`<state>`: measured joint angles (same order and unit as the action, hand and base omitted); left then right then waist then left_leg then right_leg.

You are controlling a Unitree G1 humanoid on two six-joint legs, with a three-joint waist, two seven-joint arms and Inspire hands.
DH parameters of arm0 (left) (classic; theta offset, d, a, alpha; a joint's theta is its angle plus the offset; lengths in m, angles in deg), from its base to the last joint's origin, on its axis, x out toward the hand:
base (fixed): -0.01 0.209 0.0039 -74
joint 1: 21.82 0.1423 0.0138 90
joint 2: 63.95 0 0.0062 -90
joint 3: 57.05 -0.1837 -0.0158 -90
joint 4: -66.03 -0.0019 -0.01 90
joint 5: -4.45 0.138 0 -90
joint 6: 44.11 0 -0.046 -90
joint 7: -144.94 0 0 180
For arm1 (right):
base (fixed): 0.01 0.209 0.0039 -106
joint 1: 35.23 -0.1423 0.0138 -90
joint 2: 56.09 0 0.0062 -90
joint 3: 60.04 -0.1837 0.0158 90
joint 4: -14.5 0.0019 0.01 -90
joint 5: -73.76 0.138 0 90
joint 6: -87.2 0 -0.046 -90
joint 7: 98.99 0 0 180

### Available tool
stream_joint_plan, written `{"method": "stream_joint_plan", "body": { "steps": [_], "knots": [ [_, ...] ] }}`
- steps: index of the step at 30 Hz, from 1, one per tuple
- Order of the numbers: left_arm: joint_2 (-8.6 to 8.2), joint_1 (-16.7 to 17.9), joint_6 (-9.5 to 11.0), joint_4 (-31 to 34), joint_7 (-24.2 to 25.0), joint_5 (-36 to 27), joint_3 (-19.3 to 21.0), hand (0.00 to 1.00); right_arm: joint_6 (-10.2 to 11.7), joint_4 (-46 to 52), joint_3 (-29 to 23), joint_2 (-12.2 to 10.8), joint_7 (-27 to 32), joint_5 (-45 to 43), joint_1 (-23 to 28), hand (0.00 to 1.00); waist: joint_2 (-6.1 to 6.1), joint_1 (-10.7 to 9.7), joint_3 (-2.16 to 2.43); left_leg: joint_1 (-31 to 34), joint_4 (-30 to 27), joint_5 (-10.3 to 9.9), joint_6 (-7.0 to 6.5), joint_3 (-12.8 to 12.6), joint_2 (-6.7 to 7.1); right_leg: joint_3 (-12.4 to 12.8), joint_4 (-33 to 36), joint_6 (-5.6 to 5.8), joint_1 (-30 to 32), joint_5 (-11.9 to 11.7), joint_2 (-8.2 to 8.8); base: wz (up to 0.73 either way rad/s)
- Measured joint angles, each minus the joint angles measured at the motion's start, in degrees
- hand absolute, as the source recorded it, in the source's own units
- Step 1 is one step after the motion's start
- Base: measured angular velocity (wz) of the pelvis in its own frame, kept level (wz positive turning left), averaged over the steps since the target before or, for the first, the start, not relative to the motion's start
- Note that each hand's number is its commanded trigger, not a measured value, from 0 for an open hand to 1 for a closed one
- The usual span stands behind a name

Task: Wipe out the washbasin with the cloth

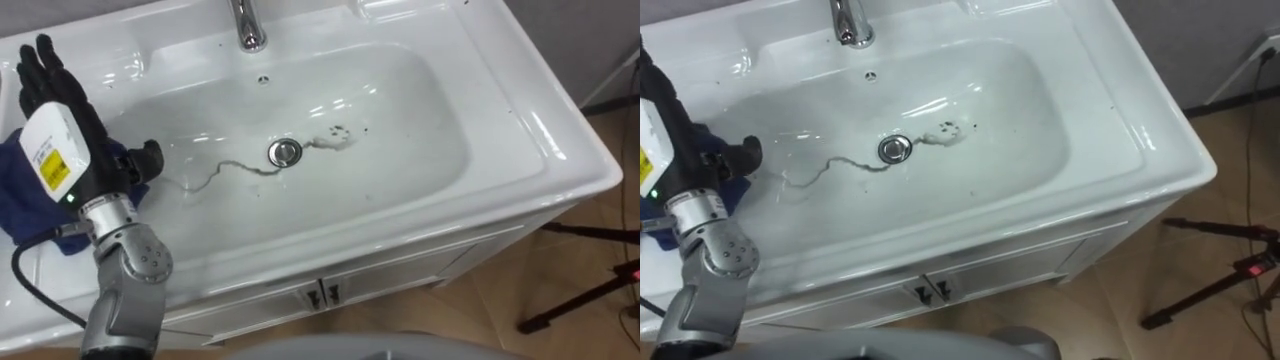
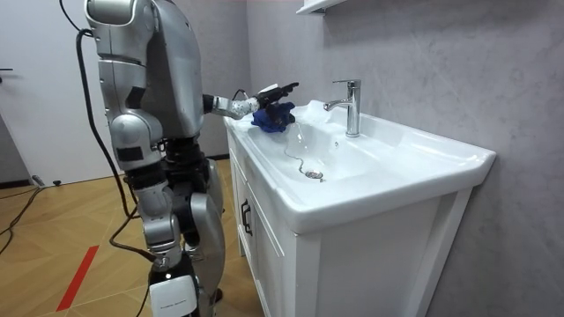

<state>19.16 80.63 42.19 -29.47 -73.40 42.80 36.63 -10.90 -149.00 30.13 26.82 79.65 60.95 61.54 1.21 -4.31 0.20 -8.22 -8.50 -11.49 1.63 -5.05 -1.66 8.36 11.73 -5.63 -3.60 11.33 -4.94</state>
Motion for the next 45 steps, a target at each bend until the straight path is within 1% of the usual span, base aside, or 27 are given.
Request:
{"method": "stream_joint_plan", "body": {
  "steps": [3,10,11,15,19,21,24,31,35,40,41,42,44,45],
  "knots": [
    [0.02,0.1,-0.1,-1.7,-0.4,0.0,0.1,0.0,-0.3,0.1,0.0,0.0,0.2,-0.2,-0.4,0.0,0.15,0.2,0.09,-0.2,0.0,0.0,0.0,0.1,0.04,-0.3,-0.1,0.0,-0.4,0.0,0.02,0.05],
    [0.24,0.4,-0.2,-3.6,-1.0,0.0,0.1,0.0,-0.3,0.9,-0.1,0.6,0.2,-1.3,0.0,0.0,0.65,1.2,0.01,-0.2,0.0,0.0,0.0,0.4,0.03,-0.3,-0.2,0.0,-0.4,0.0,0.2,0.0],
    [0.25,0.4,-0.2,-3.7,-1.0,0.3,0.4,0.0,-0.2,1.2,-0.2,0.8,0.2,-1.4,0.0,0.0,0.72,1.5,-0.04,-0.2,0.0,0.0,0.0,0.4,0.03,-0.3,-0.2,0.0,-0.3,0.0,0.21,0.0],
    [0.59,0.4,-0.2,-4.4,-1.4,1.2,2.0,0.0,-0.3,1.6,-0.2,1.4,-0.1,-1.4,0.2,0.0,1.09,1.8,-0.25,-0.2,0.0,0.0,0.0,0.5,0.04,-0.4,-0.4,0.0,-0.3,0.0,0.23,0.0],
    [0.59,0.4,-0.4,-4.7,-1.6,1.2,3.0,0.0,-0.3,1.3,-0.2,1.4,-0.1,-1.2,0.2,0.0,1.3,1.8,-0.22,-0.2,0.0,0.0,0.0,0.5,0.04,-0.5,-0.7,-0.01,-0.4,0.0,0.25,0.0],
    [0.62,0.3,-0.4,-6.3,-1.7,1.2,3.1,0.0,-0.3,0.4,-0.1,1.4,-0.3,-1.1,0.2,0.0,1.39,1.8,-0.17,-0.2,0.0,0.0,0.0,0.5,0.04,-0.5,-0.7,-0.02,-0.4,0.0,0.25,0.0],
    [0.62,0.3,-0.5,-8.4,-1.7,1.1,3.1,0.0,-0.3,-0.3,-0.1,1.4,-0.5,-0.8,0.3,0.0,1.38,1.7,-0.2,-0.3,0.1,0.0,0.0,0.5,-0.03,-0.5,-0.1,-0.05,-0.4,0.0,0.18,-0.01],
    [0.63,0.2,-0.3,-9.7,-2.9,1.1,3.3,0.0,-0.5,0.1,-0.2,1.4,-0.5,-0.6,1.5,0.0,1.42,1.8,-0.21,-0.5,0.1,0.0,0.0,0.4,-0.06,-0.3,0.0,-0.05,-0.4,0.0,0.09,-0.02],
    [0.64,-0.5,0.2,-12.2,-3.4,0.5,3.6,0.0,-0.8,0.4,-0.4,1.5,-0.5,-1.3,2.2,0.0,1.1,1.7,-0.32,-0.6,0.1,0.0,0.0,0.5,-0.05,-0.4,0.0,-0.04,-0.3,0.0,0.07,0.0],
    [0.63,-1.5,0.5,-14.1,-3.5,0.6,4.3,0.0,-0.8,0.5,-0.4,1.4,-0.7,-2.2,2.5,0.0,1.18,1.6,-0.14,-0.8,0.1,0.0,0.0,0.5,-0.1,-0.3,0.1,-0.04,-0.3,0.0,-0.07,-0.01],
    [0.64,-1.8,0.9,-15.1,-3.6,0.5,4.8,0.0,-1.1,0.5,-0.6,1.5,-0.7,-2.6,2.5,0.0,1.26,1.6,-0.04,-0.9,0.1,0.0,0.0,0.5,-0.11,-0.2,0.1,-0.04,-0.4,0.0,-0.09,-0.06],
    [0.64,-2.3,1.1,-16.4,-3.7,0.5,5.3,0.0,-1.6,0.6,-0.9,1.6,-0.7,-3.0,2.5,0.0,1.47,1.6,0.15,-1.0,0.1,0.0,0.0,0.5,-0.11,-0.1,0.1,-0.04,-0.5,0.0,-0.07,-0.06],
    [0.64,-2.7,1.2,-17.2,-3.7,0.5,5.4,0.0,-2.0,0.6,-1.0,1.6,-0.7,-3.0,2.5,0.0,1.61,1.7,0.32,-1.1,0.1,0.0,0.0,0.5,-0.12,-0.2,0.2,-0.04,-0.5,0.0,-0.08,0.0],
    [0.64,-2.9,1.2,-17.6,-3.7,0.5,5.4,0.0,-2.1,0.6,-1.0,1.6,-0.7,-3.0,2.6,0.0,1.62,1.7,0.33,-1.1,0.1,0.0,0.0,0.4,-0.13,-0.2,0.3,-0.05,-0.5,0.0,-0.13,0.0]
  ]
}}
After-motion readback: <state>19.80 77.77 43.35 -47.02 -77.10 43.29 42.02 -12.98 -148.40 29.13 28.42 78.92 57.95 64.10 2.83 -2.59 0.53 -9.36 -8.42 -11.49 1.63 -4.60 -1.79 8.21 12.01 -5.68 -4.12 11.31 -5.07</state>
